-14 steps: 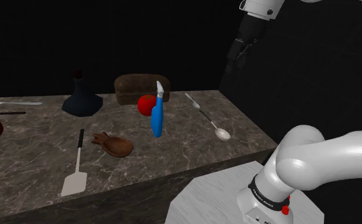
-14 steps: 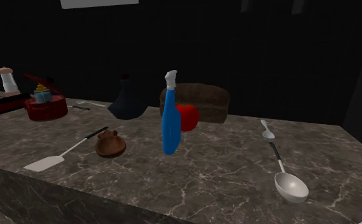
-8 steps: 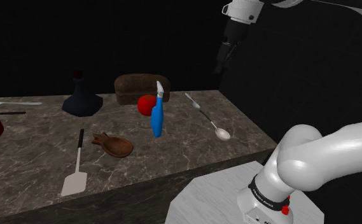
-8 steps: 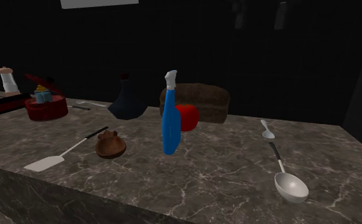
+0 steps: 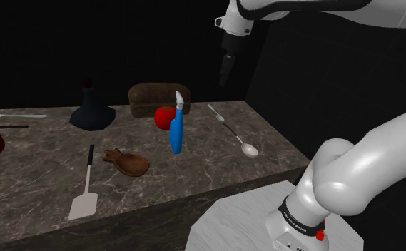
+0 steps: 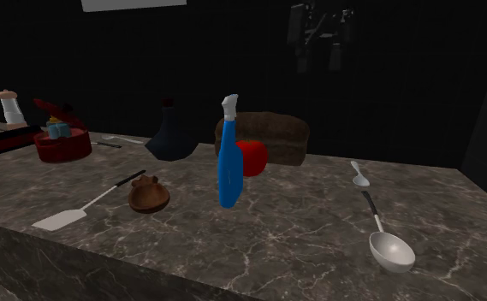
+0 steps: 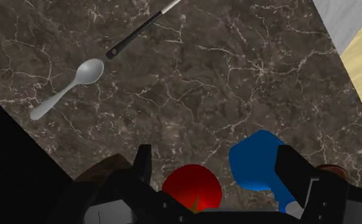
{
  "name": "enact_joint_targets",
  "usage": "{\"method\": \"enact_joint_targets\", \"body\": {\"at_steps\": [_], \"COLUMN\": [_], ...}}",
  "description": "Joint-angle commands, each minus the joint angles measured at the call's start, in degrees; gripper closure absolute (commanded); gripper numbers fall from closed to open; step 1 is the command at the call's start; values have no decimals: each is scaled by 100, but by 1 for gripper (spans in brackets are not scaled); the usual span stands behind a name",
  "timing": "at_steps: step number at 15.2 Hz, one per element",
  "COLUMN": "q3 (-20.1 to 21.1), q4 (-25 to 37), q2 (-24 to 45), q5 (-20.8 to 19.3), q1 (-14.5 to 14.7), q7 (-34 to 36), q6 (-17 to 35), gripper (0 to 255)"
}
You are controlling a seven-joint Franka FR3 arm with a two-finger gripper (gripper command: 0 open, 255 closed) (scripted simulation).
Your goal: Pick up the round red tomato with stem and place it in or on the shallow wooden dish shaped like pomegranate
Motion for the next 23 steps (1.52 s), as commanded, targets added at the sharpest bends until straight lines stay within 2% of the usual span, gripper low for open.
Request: {"method": "enact_joint_targets", "body": {"at_steps": [1, 9, 19, 23], "q3": [-37, -42, 311, 313], "q4": [187, 1247, 2789, 2641], "q2": [408, 2105, 4058, 4128], "q5": [-5, 43, -43, -51], "q1": [111, 403, 632, 619], "q7": [-387, -1844, -3355, -3372], "q6": [176, 646, 891, 1108], "gripper": [0, 0, 0, 0]}}
